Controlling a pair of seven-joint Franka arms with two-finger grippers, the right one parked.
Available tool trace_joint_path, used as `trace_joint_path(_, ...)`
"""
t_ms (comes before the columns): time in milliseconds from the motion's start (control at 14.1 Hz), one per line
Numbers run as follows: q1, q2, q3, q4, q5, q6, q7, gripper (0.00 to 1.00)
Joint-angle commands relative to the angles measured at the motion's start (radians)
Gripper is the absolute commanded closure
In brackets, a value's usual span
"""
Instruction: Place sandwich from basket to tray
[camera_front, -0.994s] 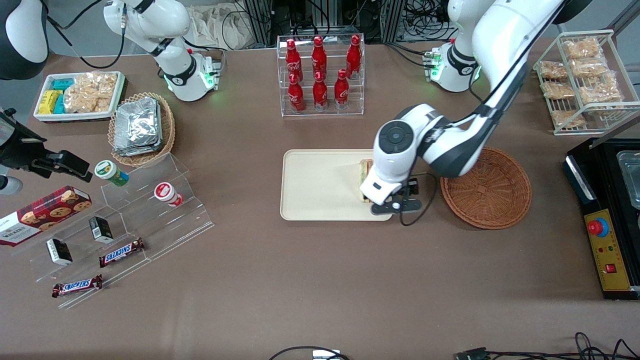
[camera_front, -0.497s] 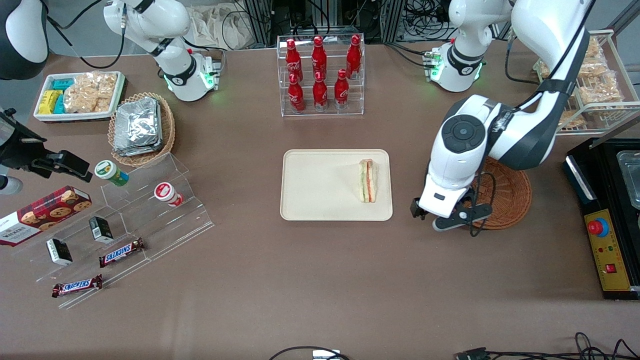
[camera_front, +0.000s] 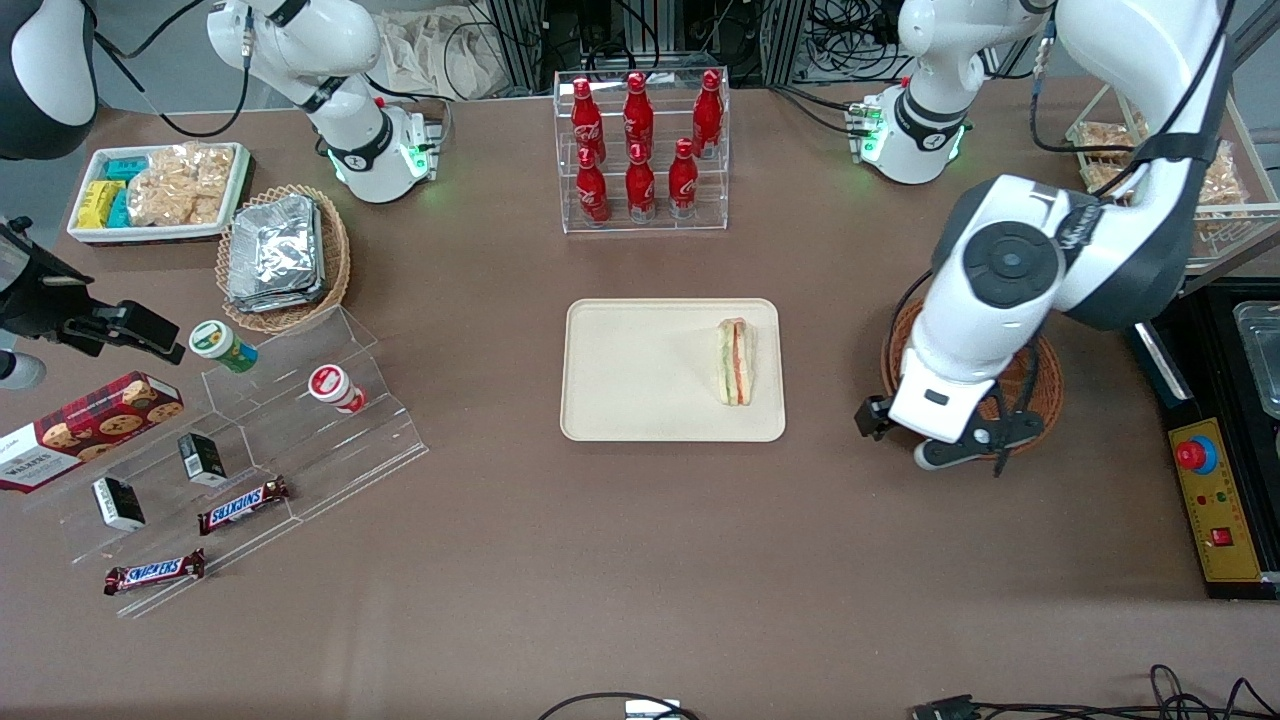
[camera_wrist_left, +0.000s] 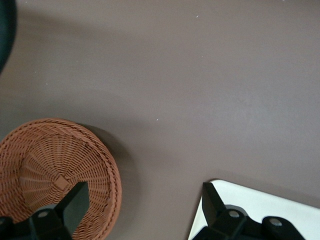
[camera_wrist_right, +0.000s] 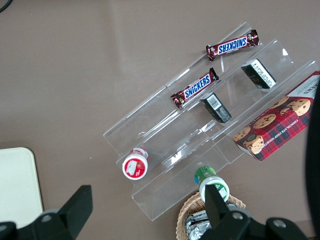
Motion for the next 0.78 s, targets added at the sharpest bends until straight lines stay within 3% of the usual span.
trace_joint_path(0, -0.015, -0.106, 0.100, -0.016, -0.118, -0.049, 0.161, 0.00)
trace_joint_path(284, -0.136, -0.213, 0.361, -0.023, -0.272, -0.145, 0.452, 0.00)
trace_joint_path(710, -0.219, -0.379, 0.535, -0.048, -0.313, -0.303, 0.760, 0.00)
